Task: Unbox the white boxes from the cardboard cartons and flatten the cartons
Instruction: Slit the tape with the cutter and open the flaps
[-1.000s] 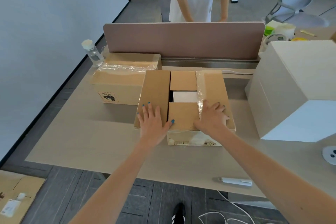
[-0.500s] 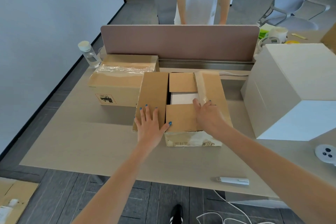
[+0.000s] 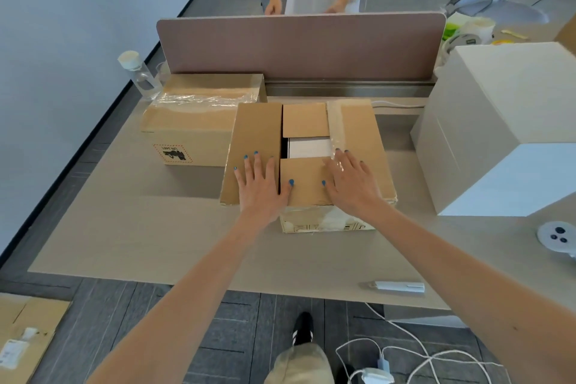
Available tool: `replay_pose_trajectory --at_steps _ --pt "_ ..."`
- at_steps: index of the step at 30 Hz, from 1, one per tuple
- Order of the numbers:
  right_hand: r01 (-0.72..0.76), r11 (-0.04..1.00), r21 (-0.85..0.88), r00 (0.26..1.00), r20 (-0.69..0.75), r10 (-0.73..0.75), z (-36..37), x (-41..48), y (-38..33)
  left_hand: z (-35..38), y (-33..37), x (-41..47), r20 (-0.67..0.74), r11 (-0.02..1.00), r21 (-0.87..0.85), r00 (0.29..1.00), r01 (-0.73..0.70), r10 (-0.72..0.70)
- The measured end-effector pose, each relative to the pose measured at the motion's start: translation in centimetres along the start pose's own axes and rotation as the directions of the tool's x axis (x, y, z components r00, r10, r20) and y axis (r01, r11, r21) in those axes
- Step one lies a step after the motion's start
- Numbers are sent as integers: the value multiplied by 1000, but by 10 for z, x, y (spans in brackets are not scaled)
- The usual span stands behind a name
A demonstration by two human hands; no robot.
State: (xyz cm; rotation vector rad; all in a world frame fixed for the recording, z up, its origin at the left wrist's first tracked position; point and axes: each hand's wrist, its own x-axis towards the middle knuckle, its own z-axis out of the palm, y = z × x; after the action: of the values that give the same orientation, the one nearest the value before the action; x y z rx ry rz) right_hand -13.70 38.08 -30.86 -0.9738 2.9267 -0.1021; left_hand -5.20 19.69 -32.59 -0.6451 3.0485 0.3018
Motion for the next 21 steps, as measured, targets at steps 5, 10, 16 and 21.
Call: replay_pose_trajectory --at_steps 5,10,16,21 --pt "-89 989 120 995 -28 93 2 43 11 3 7 53 -5 997 6 997 -79 79" --pt "-160 978 132 984 -59 168 9 101 22 6 7 109 -5 989 32 990 -143 143" --pt "-258 959 118 964 -30 263 12 155 32 6 8 168 5 968 62 970 -242 242" --pt "-281 939 199 958 2 287 3 183 48 5 9 199 57 943 78 946 -324 320"
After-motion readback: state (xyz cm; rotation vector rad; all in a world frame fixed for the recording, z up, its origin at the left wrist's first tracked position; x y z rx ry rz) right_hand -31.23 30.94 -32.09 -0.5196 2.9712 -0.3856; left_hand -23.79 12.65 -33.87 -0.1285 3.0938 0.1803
